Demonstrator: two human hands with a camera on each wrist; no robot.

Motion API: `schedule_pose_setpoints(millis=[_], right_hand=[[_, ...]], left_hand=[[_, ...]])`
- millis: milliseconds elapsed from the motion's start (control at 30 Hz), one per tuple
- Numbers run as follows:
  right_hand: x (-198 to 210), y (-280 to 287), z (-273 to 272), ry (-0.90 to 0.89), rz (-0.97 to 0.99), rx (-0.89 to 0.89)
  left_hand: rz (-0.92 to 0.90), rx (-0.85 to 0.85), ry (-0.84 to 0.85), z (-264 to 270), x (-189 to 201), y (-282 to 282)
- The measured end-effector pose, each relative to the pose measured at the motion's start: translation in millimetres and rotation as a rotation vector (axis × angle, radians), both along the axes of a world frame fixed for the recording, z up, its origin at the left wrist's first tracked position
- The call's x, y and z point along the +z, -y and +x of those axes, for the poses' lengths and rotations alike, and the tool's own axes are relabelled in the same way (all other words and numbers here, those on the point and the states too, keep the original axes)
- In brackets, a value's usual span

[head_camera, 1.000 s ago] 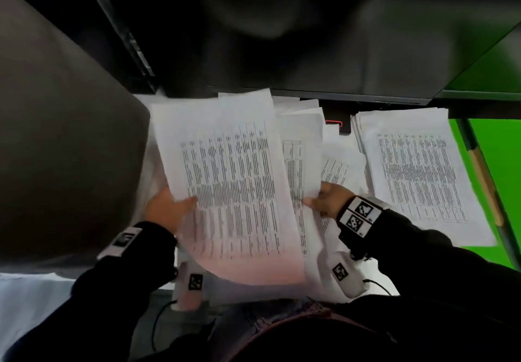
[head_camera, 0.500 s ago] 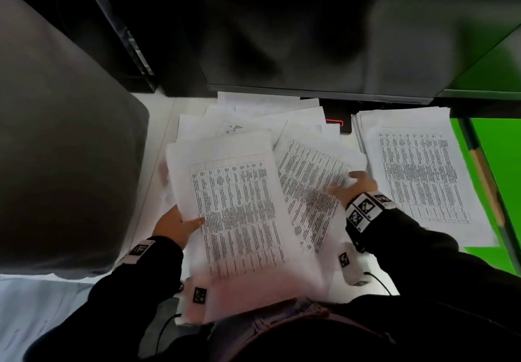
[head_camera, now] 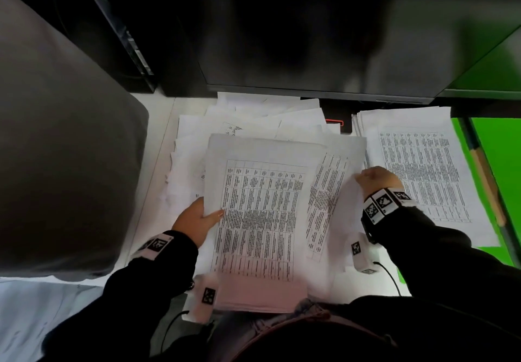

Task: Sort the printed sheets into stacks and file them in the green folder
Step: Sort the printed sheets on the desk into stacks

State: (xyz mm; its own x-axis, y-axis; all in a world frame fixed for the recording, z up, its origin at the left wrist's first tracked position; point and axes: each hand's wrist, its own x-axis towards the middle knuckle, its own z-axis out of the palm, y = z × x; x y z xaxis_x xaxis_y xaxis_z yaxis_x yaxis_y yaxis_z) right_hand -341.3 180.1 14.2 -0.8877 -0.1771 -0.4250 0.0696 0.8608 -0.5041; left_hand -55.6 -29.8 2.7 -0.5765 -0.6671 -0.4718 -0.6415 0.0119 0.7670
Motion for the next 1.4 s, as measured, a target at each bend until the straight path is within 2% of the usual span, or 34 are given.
schedule_pose_setpoints(millis=[67, 233, 333, 433, 500, 633, 700, 800, 900, 1067, 1200, 1300, 1400], right_hand=[[6.4, -1.1, 0.1, -0.054, -0.009, -0.006], [7.2, -0.6, 2.7, -0.133, -0.225, -0.053], [4.4, 6.3, 9.0, -0.042, -0.367, -0.028], [-1.0, 14.6, 14.3, 0.127, -0.515, -0.039], [-2.8, 21.8, 21.0, 0.239, -0.535, -0.026], [-15.0, 38.2, 32.8, 0.354, -0.473, 0.052], [-15.5, 42.5, 34.0, 0.262, -0.368, 0.123], [-13.4, 41.4, 30.6, 0.149, -0.181, 0.157], [-23.5, 42.3, 27.7, 0.226, -0.146, 0.136], [-25.0, 42.6, 41.1, 0.261, -0.057, 0.223], [-22.2, 39.0, 46.3, 0.238, 0.018, 0.328], [-21.0, 30.4, 44.5, 0.239, -0.031, 0.349], [-14.2, 24.2, 43.6, 0.261, 0.012, 0.412]], left_hand=[[0.013, 0.009, 0.008, -5.2, -1.2, -2.9], [0.066, 0.038, -0.004, -16.6, -3.5, -9.5], [0.101, 0.030, -0.011, -23.2, -5.6, -12.8], [0.140, 0.076, -0.047, -27.8, -3.0, -15.7], [0.148, 0.084, -0.070, -30.0, -1.6, -17.2], [0.120, 0.041, -0.033, -28.7, -1.7, -21.1], [0.068, 0.024, 0.005, -26.2, -4.5, -21.5], [0.036, 0.102, 0.031, -23.3, -8.3, -21.1], [0.030, 0.182, 0.030, -22.7, -11.0, -21.9], [0.068, 0.293, -0.069, -27.2, -15.7, -23.0], [0.053, 0.188, -0.009, -29.4, -17.3, -25.3], [0.075, 0.150, -0.073, -34.1, -9.4, -29.7], [0.134, 0.140, -0.151, -39.5, -1.0, -35.8]])
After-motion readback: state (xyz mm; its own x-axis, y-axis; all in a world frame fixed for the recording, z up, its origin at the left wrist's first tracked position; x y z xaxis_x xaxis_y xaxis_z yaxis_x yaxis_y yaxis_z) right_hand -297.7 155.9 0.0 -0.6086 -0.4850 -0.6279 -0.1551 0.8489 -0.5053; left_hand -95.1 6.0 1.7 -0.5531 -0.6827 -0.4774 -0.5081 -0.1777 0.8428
